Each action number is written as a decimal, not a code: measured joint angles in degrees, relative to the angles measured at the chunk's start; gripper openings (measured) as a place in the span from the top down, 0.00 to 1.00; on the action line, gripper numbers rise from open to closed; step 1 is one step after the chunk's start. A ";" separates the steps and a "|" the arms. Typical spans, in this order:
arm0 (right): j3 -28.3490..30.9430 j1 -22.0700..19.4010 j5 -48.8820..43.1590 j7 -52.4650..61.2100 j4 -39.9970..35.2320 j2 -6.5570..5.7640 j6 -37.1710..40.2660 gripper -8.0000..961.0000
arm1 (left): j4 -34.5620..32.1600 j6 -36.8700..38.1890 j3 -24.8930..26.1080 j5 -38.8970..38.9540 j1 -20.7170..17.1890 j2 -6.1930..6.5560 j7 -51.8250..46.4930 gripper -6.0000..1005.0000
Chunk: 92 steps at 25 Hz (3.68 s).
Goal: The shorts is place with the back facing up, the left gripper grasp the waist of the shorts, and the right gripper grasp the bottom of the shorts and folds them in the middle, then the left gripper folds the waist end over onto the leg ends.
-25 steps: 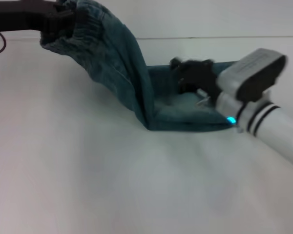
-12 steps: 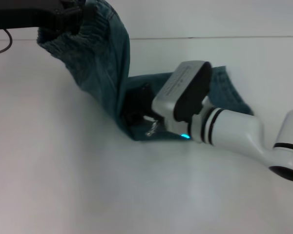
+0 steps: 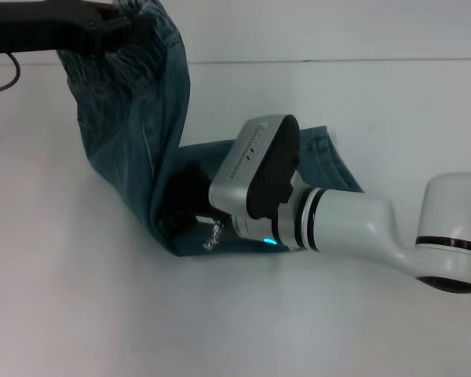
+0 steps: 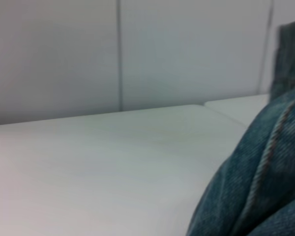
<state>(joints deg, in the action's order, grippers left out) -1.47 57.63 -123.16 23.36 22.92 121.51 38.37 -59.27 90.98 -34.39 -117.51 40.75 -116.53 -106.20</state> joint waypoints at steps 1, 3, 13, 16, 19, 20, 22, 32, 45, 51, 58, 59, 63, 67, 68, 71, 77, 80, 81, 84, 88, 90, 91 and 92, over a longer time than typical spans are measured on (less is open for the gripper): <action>0.16 -0.30 -1.19 0.86 -0.06 -0.07 0.42 0.96 | 0.04 0.00 -0.04 0.00 -0.02 -0.03 0.08 0.91; 0.76 -1.37 -2.76 1.77 -0.37 -0.26 1.22 0.96 | 0.18 -0.06 -0.07 0.00 -0.05 -0.14 0.25 0.91; 9.40 -9.17 -3.07 1.73 -9.02 -0.98 5.31 0.97 | 3.09 -0.61 -0.30 0.07 0.01 -1.26 2.04 0.89; 15.28 -11.78 -2.79 1.81 -13.38 -1.15 8.48 0.97 | 3.72 -0.47 -1.34 0.20 0.00 -1.74 2.14 0.88; 24.65 -14.32 -2.52 1.66 -16.61 -1.33 12.52 0.97 | 4.71 -0.57 -2.95 0.32 0.02 -2.60 2.68 0.87; 28.36 -15.09 -1.98 1.66 -17.56 -1.43 14.31 0.97 | 5.68 -0.76 -3.90 0.34 0.24 -3.58 3.67 0.86; 34.36 -16.58 0.56 1.80 -18.78 -1.72 18.05 0.97 | 7.04 -1.16 -5.09 0.37 0.77 -4.78 4.90 0.86; 38.53 -20.43 7.46 5.74 -19.78 -2.05 25.65 0.96 | 21.59 -16.34 -19.11 2.05 5.15 -7.70 7.43 0.82; 25.33 -21.88 7.16 16.13 -22.75 -2.57 29.96 0.94 | 18.60 -15.79 -20.94 13.43 -2.52 -7.49 9.14 0.59; 10.48 -22.09 7.12 40.46 -39.64 -2.89 48.12 0.92 | 16.32 -4.76 -9.93 13.90 -9.78 -6.26 9.39 0.37; -16.38 -25.56 7.02 61.12 -61.81 -4.67 66.40 0.52 | 12.30 2.70 -1.38 9.19 -17.22 -5.14 9.29 0.14; -19.57 -26.87 6.99 62.47 -64.54 -4.97 68.20 0.47 | 11.89 3.12 -0.84 8.66 -17.56 -5.13 9.19 0.13; -25.26 -31.57 6.89 64.40 -70.88 -5.77 70.95 0.36 | 8.62 5.47 2.40 4.21 -19.43 -5.47 8.19 0.07; -26.81 -34.58 2.86 64.94 -72.84 -6.30 70.96 0.27 | 6.42 5.90 3.36 1.57 -20.69 -5.81 7.75 0.07; -26.65 -34.80 1.00 64.98 -72.80 -6.33 70.54 0.25 | 5.91 5.93 3.45 0.91 -21.02 -5.90 7.72 0.07; -26.46 -34.94 -2.89 65.19 -72.55 -5.95 68.12 0.18 | 5.50 5.35 3.39 -1.28 -21.27 -6.06 7.99 0.07; -26.48 -34.90 -3.07 65.24 -71.82 -5.45 65.12 0.05 | 5.54 3.28 3.06 -4.55 -21.09 -6.52 8.47 0.07; -26.31 -34.45 -2.98 65.25 -71.34 -5.20 64.52 0.05 | 5.59 2.89 3.03 -4.83 -21.08 -6.66 8.76 0.07; -26.31 -34.33 -3.02 65.26 -71.30 -5.12 64.44 0.05 | 5.65 2.83 2.99 -4.85 -21.05 -6.68 8.78 0.07; -26.32 -34.02 -3.13 65.29 -71.28 -4.98 64.41 0.05 | 5.69 2.79 2.88 -4.88 -20.89 -6.78 8.80 0.07; -26.35 -33.79 -2.99 65.58 -71.20 -4.95 64.41 0.05 | 5.63 2.79 2.89 -4.90 -20.69 -6.84 8.82 0.07; -26.36 -33.66 -2.99 65.71 -71.20 -4.95 64.41 0.05 | 5.66 2.79 2.89 -4.92 -20.63 -6.83 8.82 0.07; -26.37 -33.62 -3.01 65.72 -71.20 -4.96 64.41 0.05 | 5.66 2.79 2.89 -4.92 -20.62 -6.83 8.82 0.07; -26.37 -33.58 -3.03 65.72 -71.20 -4.96 64.41 0.05 | 5.66 2.79 2.89 -4.92 -20.62 -6.84 8.82 0.07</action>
<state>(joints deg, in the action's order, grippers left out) -27.84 24.05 -126.18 89.08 -48.28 116.54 102.78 -53.61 93.77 -31.50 -122.43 20.13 -123.37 -97.38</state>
